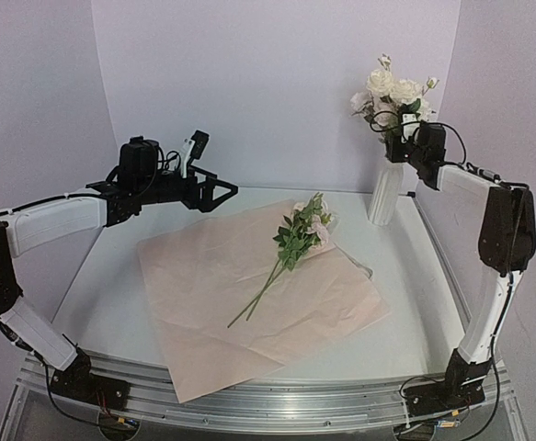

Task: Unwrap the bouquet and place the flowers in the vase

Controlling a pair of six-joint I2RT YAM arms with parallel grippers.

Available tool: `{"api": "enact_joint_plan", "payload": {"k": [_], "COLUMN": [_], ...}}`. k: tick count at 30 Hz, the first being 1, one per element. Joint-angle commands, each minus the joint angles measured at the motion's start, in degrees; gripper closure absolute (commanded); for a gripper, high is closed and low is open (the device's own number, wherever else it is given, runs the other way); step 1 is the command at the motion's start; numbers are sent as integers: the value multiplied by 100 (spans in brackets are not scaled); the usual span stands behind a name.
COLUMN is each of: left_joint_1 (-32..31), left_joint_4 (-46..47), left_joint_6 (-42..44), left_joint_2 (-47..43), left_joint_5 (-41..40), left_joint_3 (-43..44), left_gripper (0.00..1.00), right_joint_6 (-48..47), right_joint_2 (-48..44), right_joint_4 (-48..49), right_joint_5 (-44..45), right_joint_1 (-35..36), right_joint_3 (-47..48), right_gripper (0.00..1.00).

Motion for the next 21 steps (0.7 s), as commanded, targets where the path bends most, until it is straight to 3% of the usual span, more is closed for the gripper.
{"api": "enact_joint_plan", "payload": {"k": [1,11,12,13,14,21], "left_joint_1": [29,30,33,33,27,-226], "left_joint_4": [42,77,72,59,16,-774], "left_joint_6": [-39,-58,-63,-65,-78,-149], "left_joint_2": [-27,70,82,98,122,619], "left_joint_5": [94,206,215,213,180,-318], "left_joint_3": [-22,56,63,69,85,418], "left_gripper": [1,0,1,1,2,14], "right_joint_6": [154,182,201,212,225,459], "right_joint_2": [-483,-907,-964,-1027,-1090,-1758], "right_joint_4": [-14,-240,-278,-328,-374,-1018], "right_joint_5": [70,321,304,278,254,349], "right_joint_1": [17,17,17,19,27,112], "right_joint_3": [-104,-121,-156,-195,-231,-519], "right_gripper": [51,37,31,17,10,4]}}
